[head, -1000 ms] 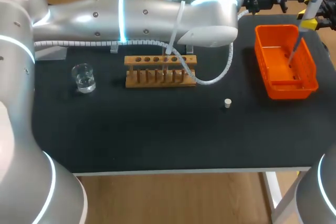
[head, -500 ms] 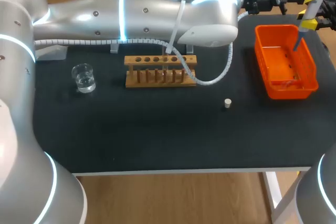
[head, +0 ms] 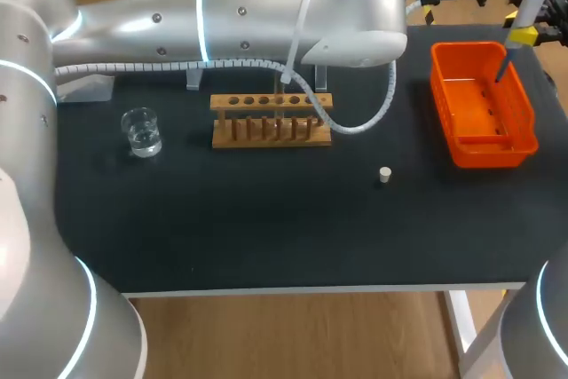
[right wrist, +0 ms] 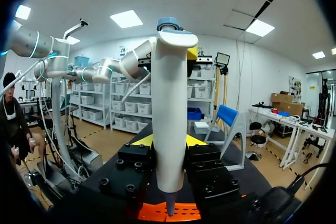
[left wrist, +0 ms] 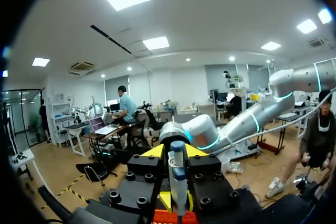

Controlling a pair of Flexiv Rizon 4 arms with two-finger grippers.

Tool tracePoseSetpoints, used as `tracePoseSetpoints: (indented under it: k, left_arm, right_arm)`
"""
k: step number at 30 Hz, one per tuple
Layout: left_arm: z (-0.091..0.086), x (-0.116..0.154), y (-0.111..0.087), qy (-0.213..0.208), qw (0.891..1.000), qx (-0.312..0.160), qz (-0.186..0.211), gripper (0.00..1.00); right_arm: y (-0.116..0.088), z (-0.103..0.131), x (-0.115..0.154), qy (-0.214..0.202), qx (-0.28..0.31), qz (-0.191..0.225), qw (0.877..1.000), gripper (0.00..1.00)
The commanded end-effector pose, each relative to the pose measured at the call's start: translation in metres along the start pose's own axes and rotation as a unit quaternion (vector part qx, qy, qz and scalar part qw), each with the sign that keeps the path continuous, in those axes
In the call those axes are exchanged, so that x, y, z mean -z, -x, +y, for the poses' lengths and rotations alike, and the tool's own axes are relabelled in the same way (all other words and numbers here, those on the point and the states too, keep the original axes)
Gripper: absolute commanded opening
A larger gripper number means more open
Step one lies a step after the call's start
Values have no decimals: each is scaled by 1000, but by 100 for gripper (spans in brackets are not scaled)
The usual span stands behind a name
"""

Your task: Invert the test tube, pick up the pipette, mount the tip to pipette, aspirate from beaker and dispense into the tube, eject the tip, return the pipette, and cap with the stopper.

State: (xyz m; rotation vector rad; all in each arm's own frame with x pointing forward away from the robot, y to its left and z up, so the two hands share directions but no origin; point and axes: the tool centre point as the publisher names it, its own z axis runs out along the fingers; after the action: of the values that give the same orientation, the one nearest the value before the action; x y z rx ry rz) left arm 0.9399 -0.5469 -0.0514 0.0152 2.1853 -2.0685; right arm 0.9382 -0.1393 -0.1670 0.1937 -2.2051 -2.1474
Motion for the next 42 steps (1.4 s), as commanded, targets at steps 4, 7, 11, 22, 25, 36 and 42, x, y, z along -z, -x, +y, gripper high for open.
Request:
tracePoseSetpoints:
  k: [4, 7, 11, 22, 25, 36, 42]
  left_arm:
    - [-26, 23, -6, 22, 999, -22, 44, 100]
    - [-30, 31, -8, 30, 997, -21, 70, 100]
    - [-31, 42, -13, 27, 993, -26, 116, 100]
    - [-29, 85, -28, 34, 983, -11, 180, 100]
    - [-27, 98, -33, 23, 981, -10, 191, 100]
    - [-19, 134, -51, 22, 977, 4, 212, 100]
    - [-16, 141, -54, 37, 981, 20, 187, 100]
  right_arm:
    - [-1, 1, 0, -2, 0, -1, 1000, 0]
    - [-1, 1, 0, -2, 0, -1, 1000, 0]
    - [-1, 1, 0, -2, 0, -1, 1000, 0]
    - [-1, 1, 0, -2, 0, -1, 1000, 0]
    - [-1, 1, 0, -2, 0, -1, 1000, 0]
    - [-1, 1, 0, -2, 0, -1, 1000, 0]
    - [-1, 1, 0, -2, 0, -1, 1000, 0]
